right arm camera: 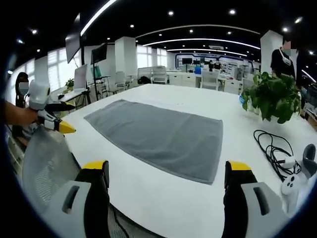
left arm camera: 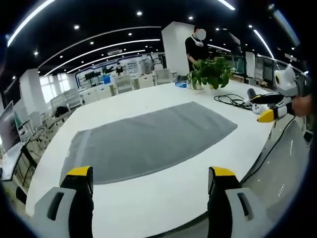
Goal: Fold the towel on the table until its edges align and the towel forms a compact rectangular stack.
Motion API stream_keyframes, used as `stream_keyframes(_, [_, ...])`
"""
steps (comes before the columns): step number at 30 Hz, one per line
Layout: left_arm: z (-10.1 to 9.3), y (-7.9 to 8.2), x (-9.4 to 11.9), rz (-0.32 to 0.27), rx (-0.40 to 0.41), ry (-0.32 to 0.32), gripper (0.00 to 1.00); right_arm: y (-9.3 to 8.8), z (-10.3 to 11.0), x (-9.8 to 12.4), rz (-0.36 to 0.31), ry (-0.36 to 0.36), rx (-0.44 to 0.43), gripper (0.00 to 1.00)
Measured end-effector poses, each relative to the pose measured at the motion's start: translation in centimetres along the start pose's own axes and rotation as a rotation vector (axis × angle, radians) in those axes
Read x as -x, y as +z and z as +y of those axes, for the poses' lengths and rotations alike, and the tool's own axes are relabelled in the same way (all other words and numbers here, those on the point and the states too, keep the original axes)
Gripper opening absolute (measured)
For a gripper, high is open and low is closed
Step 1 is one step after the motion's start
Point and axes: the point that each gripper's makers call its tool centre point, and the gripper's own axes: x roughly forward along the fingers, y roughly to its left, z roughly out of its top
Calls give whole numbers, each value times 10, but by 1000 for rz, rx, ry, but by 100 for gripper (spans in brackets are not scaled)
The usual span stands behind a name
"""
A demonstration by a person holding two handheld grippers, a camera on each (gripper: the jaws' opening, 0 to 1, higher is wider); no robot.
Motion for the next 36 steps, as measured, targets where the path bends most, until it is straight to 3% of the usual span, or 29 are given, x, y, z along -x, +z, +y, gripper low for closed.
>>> stream_keyframes(7, [-3, 3, -8, -6, -24, -42, 98, 8, -10, -9, 4, -28, 5, 96])
stream_keyframes(14, [-14, 17, -25, -27, -57, -125, 94, 20, -22, -12, 2, -62, 24, 93])
stream_keyframes(17, [-30, 23, -32, -25, -35, -213, 90, 27, -28, -10, 0, -78, 29, 91])
stream_keyframes(20, [-41, 32, -39, -42, -64, -247, 88, 34, -39, -8, -10, -98, 10, 90])
stream_keyframes(26, [-85, 58, -49, -77, -94, -392, 83, 45, -67, -6, -33, -138, -3, 88])
stream_keyframes(30, [-109, 74, -50, -111, -131, -447, 82, 56, -85, -4, -49, -159, -11, 87])
stream_keyframes(36, [-142, 88, -56, -106, -168, -530, 82, 68, -104, 4, -59, -179, 16, 87])
